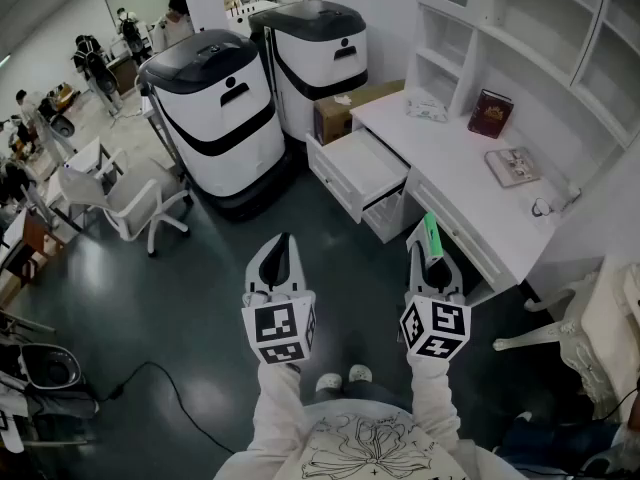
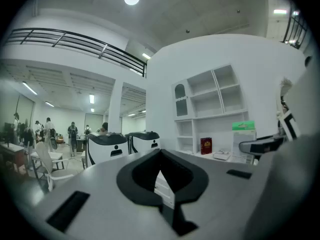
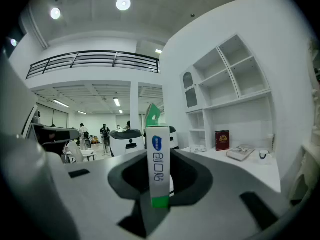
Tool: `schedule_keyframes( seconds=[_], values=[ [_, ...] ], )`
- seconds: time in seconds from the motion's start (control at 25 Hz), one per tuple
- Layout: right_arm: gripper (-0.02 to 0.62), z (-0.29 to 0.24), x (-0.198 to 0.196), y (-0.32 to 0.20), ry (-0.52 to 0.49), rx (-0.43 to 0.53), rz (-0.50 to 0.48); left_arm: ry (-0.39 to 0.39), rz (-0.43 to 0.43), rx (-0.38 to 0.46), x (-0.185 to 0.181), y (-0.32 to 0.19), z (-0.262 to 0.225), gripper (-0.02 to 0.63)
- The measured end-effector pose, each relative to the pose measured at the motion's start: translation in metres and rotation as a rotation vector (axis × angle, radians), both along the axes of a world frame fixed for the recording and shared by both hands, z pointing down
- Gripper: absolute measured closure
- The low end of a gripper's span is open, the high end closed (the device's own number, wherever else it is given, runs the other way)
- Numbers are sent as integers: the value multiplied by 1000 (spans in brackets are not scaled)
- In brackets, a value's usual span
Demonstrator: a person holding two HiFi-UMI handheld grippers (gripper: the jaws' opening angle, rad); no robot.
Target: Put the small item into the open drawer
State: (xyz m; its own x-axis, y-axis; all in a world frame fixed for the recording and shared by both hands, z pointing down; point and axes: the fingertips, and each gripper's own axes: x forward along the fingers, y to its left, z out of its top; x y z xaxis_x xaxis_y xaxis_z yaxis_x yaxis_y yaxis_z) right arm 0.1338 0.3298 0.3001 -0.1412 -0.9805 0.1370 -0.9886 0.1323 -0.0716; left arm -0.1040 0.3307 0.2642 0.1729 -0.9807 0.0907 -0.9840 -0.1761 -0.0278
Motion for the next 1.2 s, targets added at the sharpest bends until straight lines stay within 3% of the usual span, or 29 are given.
schedule_keyframes(
  seconds=[0.52, 1.2],
  values=[
    [508, 6, 11, -19, -26, -11, -8, 3, 2, -7, 12, -19, 2, 600],
    [508, 25, 40, -55, -31, -31, -96, -20, -69, -41, 48, -36, 26, 600]
  ],
)
